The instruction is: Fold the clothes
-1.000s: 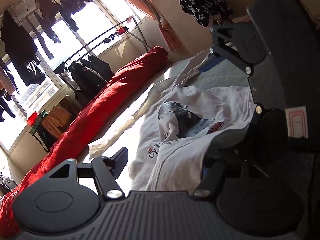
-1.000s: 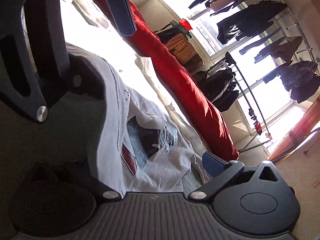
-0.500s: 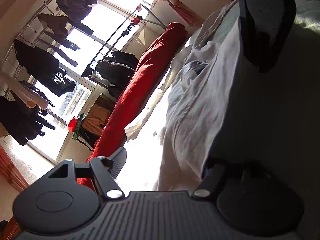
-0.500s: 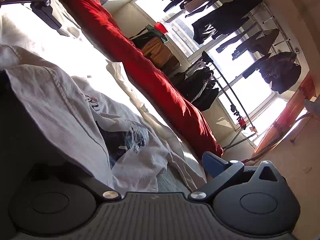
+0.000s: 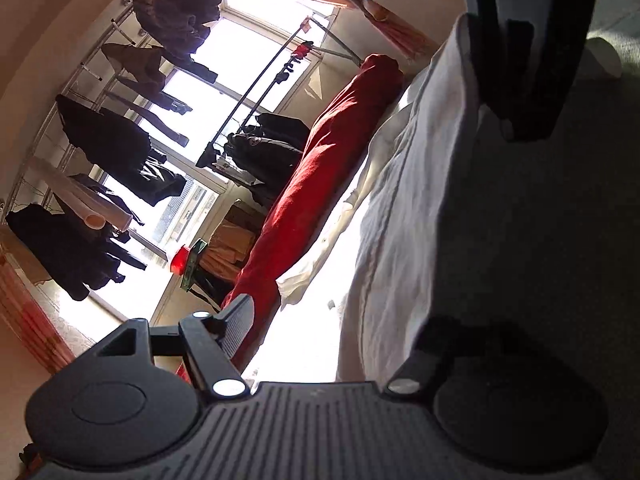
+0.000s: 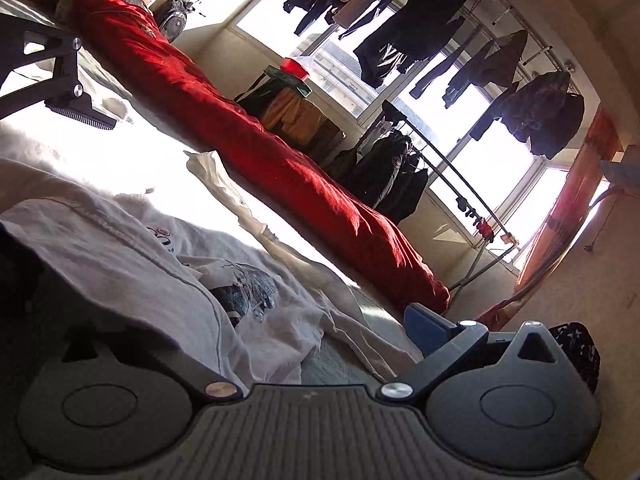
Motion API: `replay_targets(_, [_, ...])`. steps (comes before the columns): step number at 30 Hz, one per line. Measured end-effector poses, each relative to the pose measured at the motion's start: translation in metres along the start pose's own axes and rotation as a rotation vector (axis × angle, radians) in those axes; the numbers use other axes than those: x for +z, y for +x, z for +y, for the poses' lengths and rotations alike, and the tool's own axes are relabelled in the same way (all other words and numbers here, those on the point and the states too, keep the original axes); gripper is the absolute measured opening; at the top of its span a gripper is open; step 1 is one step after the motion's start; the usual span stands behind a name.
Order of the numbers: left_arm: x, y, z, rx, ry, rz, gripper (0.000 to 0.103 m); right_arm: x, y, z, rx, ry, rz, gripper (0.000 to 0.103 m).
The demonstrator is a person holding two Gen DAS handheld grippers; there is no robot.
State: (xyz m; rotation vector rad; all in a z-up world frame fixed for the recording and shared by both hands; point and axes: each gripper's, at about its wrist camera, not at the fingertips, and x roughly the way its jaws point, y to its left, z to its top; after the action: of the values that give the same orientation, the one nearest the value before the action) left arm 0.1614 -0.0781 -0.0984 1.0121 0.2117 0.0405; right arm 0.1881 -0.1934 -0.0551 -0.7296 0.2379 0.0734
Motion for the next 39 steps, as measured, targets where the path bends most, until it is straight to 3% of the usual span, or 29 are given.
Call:
replay_targets(2, [-0.007,0.004,0.005,0.058,-0.006,0.066,0.081,-0.001,-0.001,0.002,0.002,0.002,-0.009,0.103])
replay_targets(4, [-0.007,0.004,0.008,0.048,-0.03,0.104,0.081,-0.001,-0.003,0.002,0.005,0.013,-0.022,0.103])
replay_targets(9, [0.008,0.003,0.001,0.04,0.045,0.081,0.08,-0.006,-0.004,0.004,0.013,0.029,-0.034,0.103])
replay_targets(12, [0.016,0.003,0.0,0.028,0.052,0.091,0.075,-0.009,-0.001,-0.001,0.075,0.065,-0.017,0.103])
replay_targets(18, [0.022,0.009,-0.003,0.022,0.081,0.153,0.053,-0.018,0.001,0.002,0.148,0.06,-0.026,0.103])
replay_targets(23, [0.029,0.016,-0.002,-0.022,0.053,0.21,0.022,-0.022,0.0,0.006,0.186,0.064,-0.042,0.103])
replay_targets(25, [0.031,0.02,0.001,-0.043,0.022,0.235,0.019,-0.024,0.0,0.006,0.221,0.062,-0.042,0.1])
replay_targets(33, [0.032,0.02,0.001,-0.07,0.035,0.254,0.011,-0.031,0.008,0.005,0.374,0.048,-0.023,0.054])
replay_targets(39, [0.031,0.014,0.01,-0.121,0.076,0.195,0.007,-0.034,0.012,0.009,0.464,0.015,0.015,0.035])
